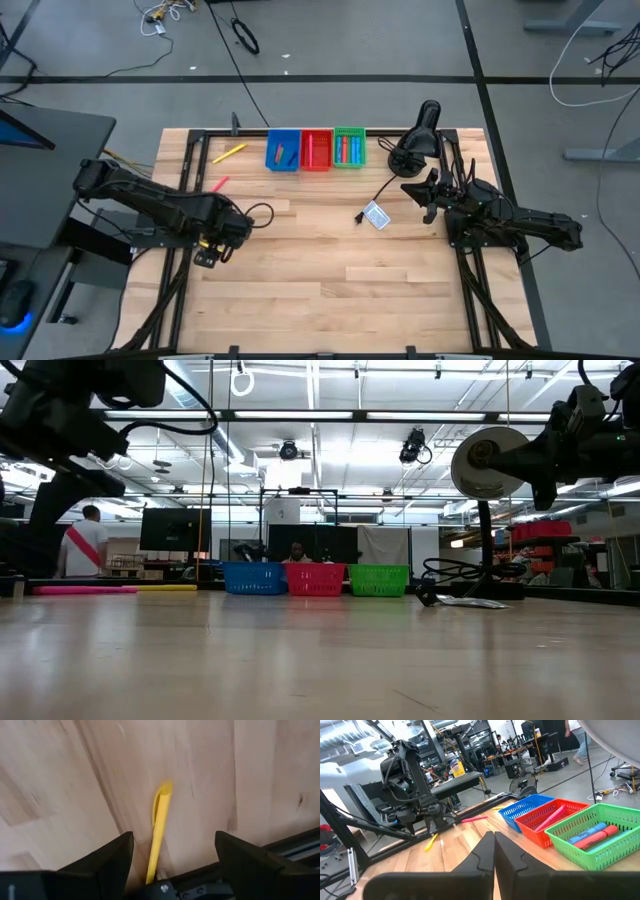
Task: Pick & Place Markers
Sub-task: Put the bottom yellow marker into the red bin
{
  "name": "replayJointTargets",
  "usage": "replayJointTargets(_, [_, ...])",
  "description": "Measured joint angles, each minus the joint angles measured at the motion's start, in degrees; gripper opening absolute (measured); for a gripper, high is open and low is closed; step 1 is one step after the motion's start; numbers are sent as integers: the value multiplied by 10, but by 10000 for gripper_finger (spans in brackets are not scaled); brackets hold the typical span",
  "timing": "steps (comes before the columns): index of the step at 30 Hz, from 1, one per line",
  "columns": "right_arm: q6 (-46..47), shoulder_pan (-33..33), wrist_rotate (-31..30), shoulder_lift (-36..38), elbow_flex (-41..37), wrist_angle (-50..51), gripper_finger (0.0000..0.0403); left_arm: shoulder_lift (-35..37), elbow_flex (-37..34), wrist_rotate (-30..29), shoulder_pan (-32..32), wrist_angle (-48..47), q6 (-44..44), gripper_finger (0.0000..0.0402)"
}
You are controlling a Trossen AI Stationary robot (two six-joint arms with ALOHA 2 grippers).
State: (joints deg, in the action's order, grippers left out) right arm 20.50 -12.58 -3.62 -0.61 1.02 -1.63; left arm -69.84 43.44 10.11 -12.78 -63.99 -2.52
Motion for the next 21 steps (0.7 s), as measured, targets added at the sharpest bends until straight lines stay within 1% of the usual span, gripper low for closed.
replayJointTargets(6, [0, 0, 0, 0, 0, 0, 11, -27, -1, 9, -16, 16, 22, 287])
replayJointTargets(9, [0, 0, 0, 0, 0, 0, 11, -42, 0, 11, -20, 28, 19, 287])
replayJointTargets(14, [0, 0, 0, 0, 0, 0, 11, -83, -3, 9, -22, 45, 1, 287])
replayJointTargets(18, [0, 0, 0, 0, 0, 0, 11, -120, -15, 9, -29, 72, 8, 287])
replayJointTargets(21, [0, 0, 0, 0, 0, 0, 11, -146, -17, -14, -33, 86, 18, 287])
